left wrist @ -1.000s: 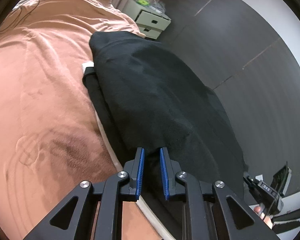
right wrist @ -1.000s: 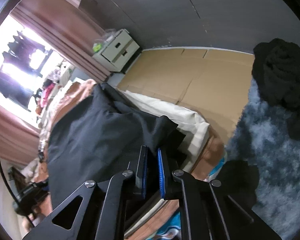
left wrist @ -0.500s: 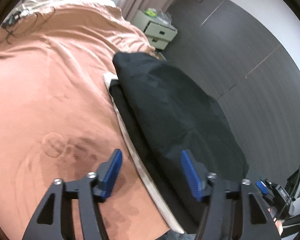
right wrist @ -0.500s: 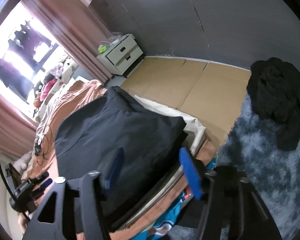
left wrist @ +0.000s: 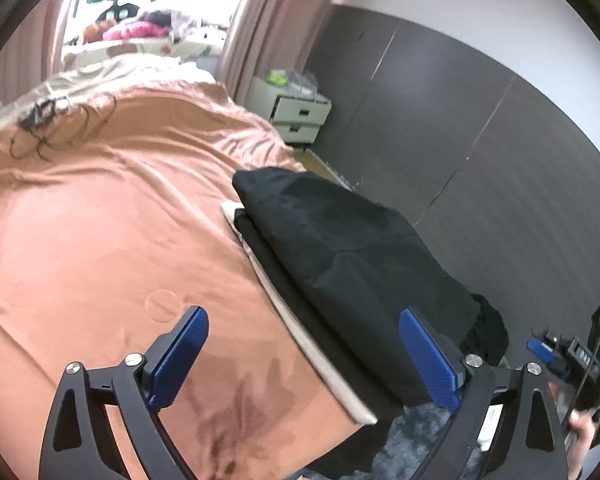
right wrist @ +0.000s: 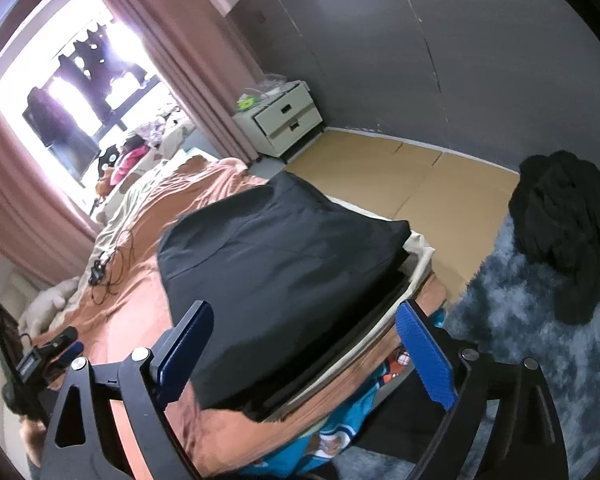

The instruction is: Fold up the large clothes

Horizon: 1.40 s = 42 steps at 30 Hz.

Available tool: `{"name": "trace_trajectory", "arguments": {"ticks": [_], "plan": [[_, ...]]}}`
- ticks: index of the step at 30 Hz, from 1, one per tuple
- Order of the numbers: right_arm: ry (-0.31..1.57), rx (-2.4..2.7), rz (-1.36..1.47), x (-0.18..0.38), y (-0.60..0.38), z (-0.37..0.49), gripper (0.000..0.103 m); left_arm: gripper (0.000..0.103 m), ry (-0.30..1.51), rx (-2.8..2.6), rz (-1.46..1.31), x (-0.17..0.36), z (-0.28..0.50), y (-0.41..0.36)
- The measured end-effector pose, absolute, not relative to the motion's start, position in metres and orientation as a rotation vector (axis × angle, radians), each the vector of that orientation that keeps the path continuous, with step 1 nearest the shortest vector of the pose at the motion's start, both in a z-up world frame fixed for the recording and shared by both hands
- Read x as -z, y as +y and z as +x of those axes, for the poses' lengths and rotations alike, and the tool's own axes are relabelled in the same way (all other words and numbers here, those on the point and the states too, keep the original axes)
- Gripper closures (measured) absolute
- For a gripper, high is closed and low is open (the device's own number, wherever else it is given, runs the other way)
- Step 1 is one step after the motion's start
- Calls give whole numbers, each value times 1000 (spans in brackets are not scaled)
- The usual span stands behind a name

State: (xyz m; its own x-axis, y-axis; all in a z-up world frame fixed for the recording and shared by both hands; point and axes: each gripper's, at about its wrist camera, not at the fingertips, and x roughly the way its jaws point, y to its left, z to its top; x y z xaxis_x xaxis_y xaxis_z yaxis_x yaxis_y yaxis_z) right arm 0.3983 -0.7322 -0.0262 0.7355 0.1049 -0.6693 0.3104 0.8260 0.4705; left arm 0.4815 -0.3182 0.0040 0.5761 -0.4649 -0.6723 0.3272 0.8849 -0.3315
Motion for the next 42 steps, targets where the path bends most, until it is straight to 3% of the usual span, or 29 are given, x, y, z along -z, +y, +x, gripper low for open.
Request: {"name": "trace_trajectory", "arguments": {"ticks": [13,29,42], "plan": [[660,70,548,-18,-681,334,0,0,716,481,-162,-38,375,-265],[618,35,398,-63,-605,265,0,0,558,414,-209,-77,256,-177],[576,-13,345,-68,-552,206,0,0,494,338,-206,-73,175,-124]]}}
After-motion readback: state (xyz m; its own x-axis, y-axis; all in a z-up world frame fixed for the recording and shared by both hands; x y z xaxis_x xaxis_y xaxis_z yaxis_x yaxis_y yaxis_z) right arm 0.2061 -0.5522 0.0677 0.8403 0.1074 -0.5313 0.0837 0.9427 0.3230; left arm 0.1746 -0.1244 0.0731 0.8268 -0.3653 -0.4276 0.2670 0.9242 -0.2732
